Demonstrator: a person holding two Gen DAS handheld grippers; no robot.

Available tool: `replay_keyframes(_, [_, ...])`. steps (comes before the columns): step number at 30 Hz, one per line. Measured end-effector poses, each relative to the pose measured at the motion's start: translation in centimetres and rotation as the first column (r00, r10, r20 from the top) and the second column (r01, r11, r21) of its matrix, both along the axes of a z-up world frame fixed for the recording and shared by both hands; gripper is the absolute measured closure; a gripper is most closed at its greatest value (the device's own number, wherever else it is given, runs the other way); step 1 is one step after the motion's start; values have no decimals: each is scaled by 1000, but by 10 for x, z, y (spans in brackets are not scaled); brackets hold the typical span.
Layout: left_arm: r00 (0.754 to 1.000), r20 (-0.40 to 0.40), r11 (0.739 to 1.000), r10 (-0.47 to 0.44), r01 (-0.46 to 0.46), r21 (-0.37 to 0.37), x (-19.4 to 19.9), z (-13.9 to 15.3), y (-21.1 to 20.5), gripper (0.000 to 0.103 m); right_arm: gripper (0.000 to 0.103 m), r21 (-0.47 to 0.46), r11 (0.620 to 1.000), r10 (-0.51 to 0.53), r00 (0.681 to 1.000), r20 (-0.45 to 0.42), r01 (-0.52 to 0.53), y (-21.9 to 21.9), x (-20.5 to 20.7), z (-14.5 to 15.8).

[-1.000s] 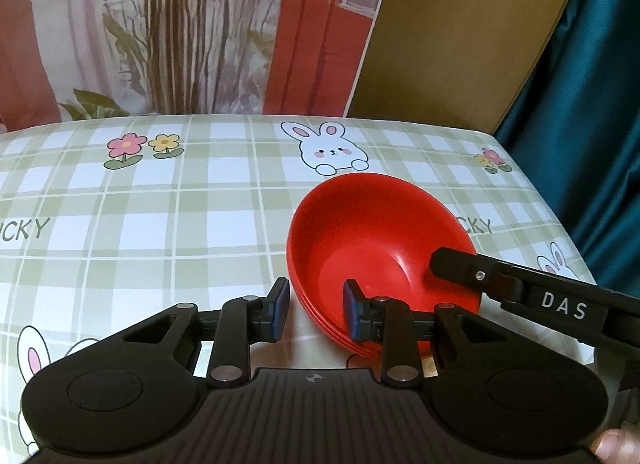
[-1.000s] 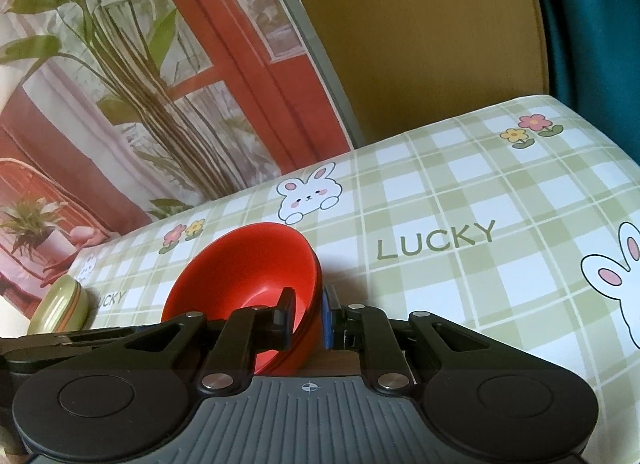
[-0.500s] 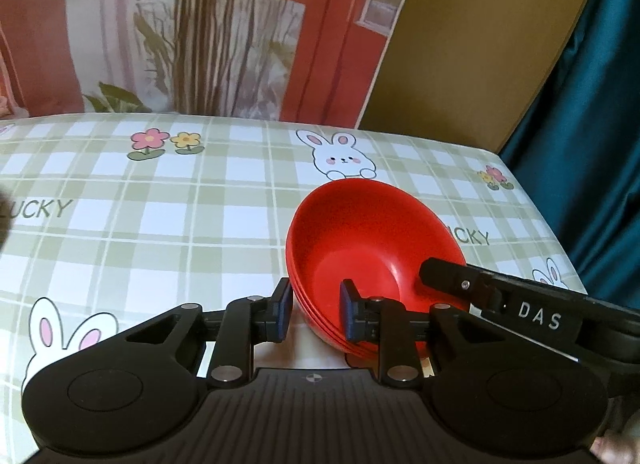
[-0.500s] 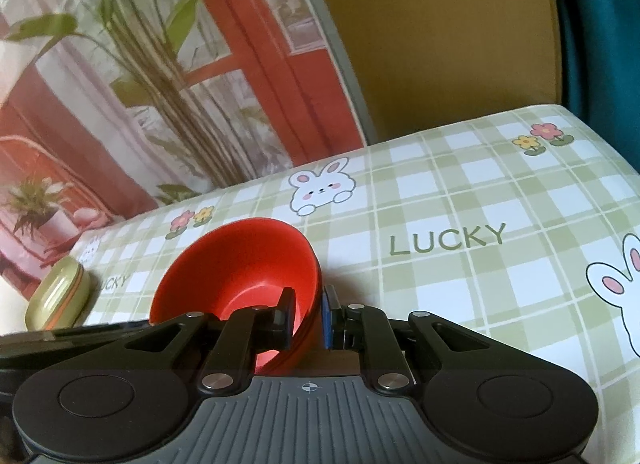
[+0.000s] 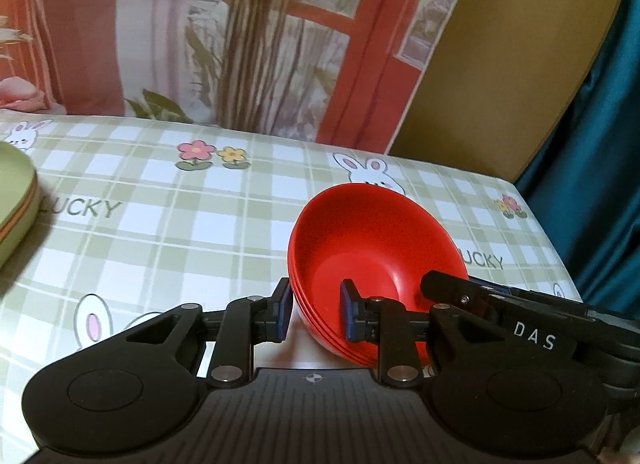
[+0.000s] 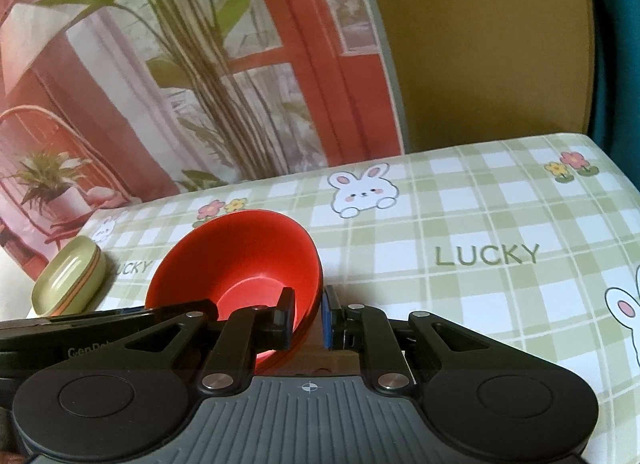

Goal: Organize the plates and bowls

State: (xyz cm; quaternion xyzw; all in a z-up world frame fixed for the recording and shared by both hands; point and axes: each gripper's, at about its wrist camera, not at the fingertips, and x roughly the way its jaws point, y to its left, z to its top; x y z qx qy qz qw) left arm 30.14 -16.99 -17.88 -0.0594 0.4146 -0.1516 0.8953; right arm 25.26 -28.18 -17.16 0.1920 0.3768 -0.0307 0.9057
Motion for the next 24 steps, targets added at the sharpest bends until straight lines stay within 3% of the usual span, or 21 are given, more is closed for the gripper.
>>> replay_keyframes(12, [997,28,997,77,-76,-25,-10,12,39,76,89,-32,996,77,997,-6,-77,46,21,17])
replay_keyframes(24, [977,59,977,205,-200,-77,-16,20,101,76,89,-96,976,197,980,-17,-198,116,54,31])
